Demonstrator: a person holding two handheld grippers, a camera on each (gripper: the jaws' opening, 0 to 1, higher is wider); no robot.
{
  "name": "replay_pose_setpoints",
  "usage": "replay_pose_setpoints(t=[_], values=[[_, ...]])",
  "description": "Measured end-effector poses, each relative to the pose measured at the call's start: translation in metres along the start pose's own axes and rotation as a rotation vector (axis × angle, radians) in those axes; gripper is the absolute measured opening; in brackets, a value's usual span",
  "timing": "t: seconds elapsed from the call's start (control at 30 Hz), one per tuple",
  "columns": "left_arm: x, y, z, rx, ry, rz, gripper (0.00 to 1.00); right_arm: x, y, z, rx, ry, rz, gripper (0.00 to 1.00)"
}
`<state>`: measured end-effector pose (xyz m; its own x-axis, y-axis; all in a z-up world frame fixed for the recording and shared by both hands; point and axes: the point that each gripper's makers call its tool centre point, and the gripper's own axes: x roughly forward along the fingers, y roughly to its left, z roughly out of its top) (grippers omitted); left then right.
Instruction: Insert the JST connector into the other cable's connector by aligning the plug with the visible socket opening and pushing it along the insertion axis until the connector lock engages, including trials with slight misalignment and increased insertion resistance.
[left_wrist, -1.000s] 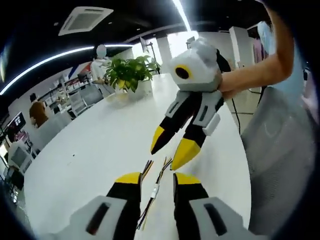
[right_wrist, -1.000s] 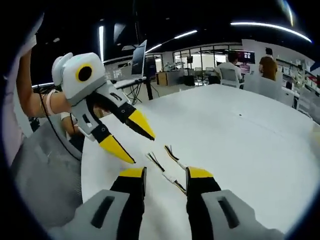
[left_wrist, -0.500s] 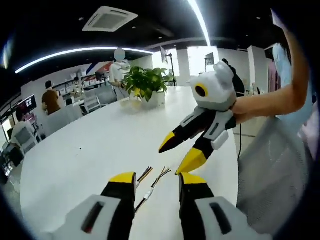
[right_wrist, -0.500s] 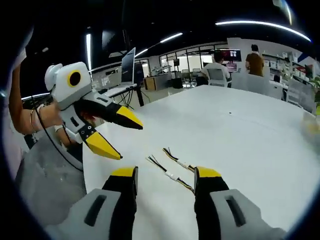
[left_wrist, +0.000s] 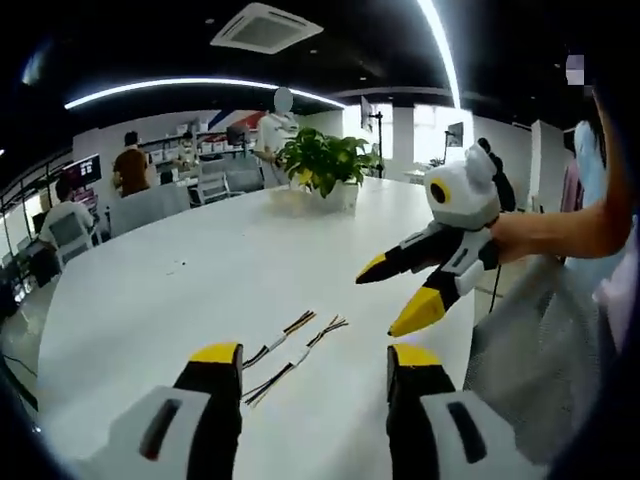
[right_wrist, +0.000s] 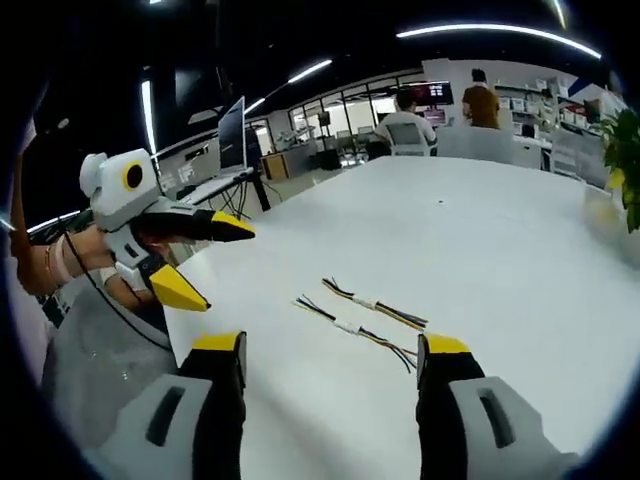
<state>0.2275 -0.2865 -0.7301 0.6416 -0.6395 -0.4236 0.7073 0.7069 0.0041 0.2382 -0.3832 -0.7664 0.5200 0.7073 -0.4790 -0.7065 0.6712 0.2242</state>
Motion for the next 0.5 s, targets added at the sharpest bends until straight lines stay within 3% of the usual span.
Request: replay_pose_setpoints(t=[0.17, 0.5], values=[[-0.013, -0.003, -0.012, -0.088, 0.050, 0.015, 0.63, -0.007, 0.002, -0.009, 0.022, 0.019, -0.018, 0.70], [-0.030, -0.003, -0.025, -0.143, 0.052, 0.042, 0.75, -0.020, 0.002, -0.018, 0.050, 0.029, -0.053, 0.75]])
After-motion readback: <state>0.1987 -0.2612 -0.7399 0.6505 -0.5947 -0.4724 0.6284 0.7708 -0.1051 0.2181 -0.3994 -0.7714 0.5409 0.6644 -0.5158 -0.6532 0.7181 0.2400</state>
